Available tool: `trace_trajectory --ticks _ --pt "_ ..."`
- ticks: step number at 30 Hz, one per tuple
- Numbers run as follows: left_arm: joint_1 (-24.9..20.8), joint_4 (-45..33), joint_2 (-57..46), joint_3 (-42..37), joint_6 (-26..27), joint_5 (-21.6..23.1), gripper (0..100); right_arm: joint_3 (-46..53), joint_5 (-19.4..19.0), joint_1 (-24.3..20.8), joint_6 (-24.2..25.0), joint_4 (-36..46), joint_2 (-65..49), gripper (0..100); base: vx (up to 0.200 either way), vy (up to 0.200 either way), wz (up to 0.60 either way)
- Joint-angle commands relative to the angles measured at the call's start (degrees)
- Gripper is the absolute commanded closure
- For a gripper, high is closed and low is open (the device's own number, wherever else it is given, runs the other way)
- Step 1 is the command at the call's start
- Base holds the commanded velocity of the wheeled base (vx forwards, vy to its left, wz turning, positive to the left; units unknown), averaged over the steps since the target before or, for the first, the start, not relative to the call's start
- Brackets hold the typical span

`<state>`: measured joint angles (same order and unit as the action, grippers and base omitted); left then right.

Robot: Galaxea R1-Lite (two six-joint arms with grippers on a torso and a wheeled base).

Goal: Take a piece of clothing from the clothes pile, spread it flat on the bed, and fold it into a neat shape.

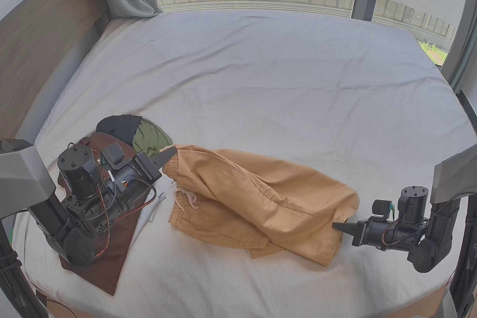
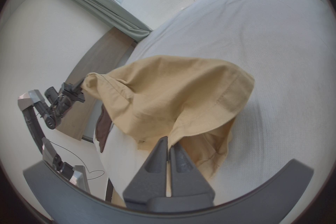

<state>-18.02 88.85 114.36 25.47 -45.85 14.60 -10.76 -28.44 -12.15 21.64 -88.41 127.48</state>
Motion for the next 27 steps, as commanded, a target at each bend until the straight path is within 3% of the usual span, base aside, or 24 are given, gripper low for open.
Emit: trace_trajectory --ticks 1,7,14,27 --pt "0.7 0.01 0.34 0.02 0.06 -0.01 100 1.71 -3.2 0.73 -0.02 -0.01 -5.92 100 0.0 0.0 0.0" --pt "1.14 0.01 1.04 0.73 0.06 -0.01 100 3.38 -10.14 3.72 0.16 0.16 -12.52 100 0.0 0.0 0.0" --pt "1.14 0.01 1.04 0.73 -0.03 -0.01 100 3.56 -14.63 4.51 2.71 0.08 -15.94 100 0.0 0.0 0.0" --pt "1.05 0.01 0.95 0.81 -0.12 -0.01 100 2.85 -15.33 4.24 2.44 0.08 -15.59 100 0.0 0.0 0.0"
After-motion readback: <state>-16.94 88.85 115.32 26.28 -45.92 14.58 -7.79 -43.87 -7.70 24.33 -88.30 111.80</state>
